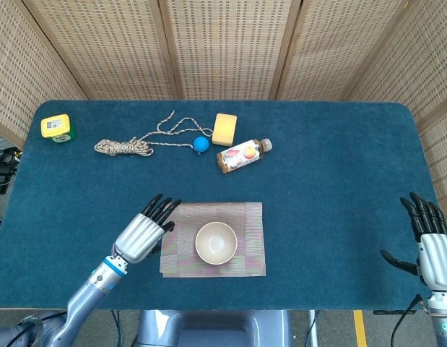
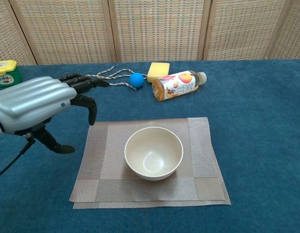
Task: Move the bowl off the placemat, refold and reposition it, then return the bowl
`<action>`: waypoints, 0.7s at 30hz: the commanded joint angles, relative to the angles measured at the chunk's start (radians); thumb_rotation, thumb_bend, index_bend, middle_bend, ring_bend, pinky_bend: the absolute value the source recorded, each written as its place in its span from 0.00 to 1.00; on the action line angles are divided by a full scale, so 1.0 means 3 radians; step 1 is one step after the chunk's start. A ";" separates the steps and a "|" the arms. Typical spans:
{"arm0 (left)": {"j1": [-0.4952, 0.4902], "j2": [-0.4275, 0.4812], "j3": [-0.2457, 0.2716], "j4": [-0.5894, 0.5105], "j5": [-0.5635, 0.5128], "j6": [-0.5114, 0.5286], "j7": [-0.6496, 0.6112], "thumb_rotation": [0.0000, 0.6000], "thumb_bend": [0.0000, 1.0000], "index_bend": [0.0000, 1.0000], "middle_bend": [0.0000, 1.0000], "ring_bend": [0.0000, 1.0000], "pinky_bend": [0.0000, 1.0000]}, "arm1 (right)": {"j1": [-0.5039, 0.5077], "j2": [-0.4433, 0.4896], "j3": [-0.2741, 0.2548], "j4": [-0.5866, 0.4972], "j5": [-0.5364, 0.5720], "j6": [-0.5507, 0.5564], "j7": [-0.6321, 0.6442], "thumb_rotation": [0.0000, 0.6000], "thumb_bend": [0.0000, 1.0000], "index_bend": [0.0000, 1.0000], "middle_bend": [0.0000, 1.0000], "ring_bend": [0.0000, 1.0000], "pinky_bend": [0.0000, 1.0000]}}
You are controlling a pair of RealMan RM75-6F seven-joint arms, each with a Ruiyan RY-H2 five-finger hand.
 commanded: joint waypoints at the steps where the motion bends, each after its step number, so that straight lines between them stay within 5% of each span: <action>1: -0.0077 -0.0111 0.0006 0.0060 -0.0071 -0.0097 0.0110 1.00 0.10 0.43 0.00 0.00 0.00 | -0.0002 0.0009 0.0009 0.0007 0.0017 -0.0005 0.0028 1.00 0.13 0.00 0.00 0.00 0.00; 21: -0.0447 -0.0650 -0.0044 0.0310 -0.0320 -0.0387 0.0446 1.00 0.10 0.41 0.00 0.00 0.00 | -0.0012 0.0064 0.0048 0.0025 0.0089 -0.0026 0.0219 1.00 0.13 0.00 0.00 0.00 0.00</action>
